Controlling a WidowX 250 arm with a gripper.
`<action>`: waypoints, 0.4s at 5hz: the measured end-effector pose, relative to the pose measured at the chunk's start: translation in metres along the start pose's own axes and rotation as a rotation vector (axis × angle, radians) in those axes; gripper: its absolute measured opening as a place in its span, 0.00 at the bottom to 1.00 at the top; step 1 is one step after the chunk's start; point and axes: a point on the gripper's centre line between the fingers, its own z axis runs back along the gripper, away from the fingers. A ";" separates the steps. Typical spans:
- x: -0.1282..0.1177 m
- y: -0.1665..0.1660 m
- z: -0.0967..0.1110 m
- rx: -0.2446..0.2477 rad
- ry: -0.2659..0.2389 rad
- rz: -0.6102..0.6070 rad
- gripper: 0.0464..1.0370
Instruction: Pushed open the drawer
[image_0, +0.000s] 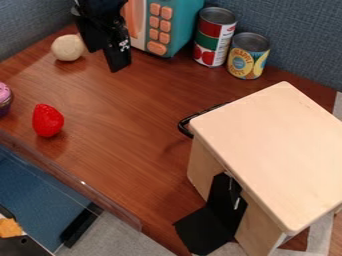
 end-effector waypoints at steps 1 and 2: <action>-0.002 -0.001 -0.006 -0.019 0.014 0.011 0.96; 0.010 -0.019 -0.011 -0.067 -0.024 0.007 0.96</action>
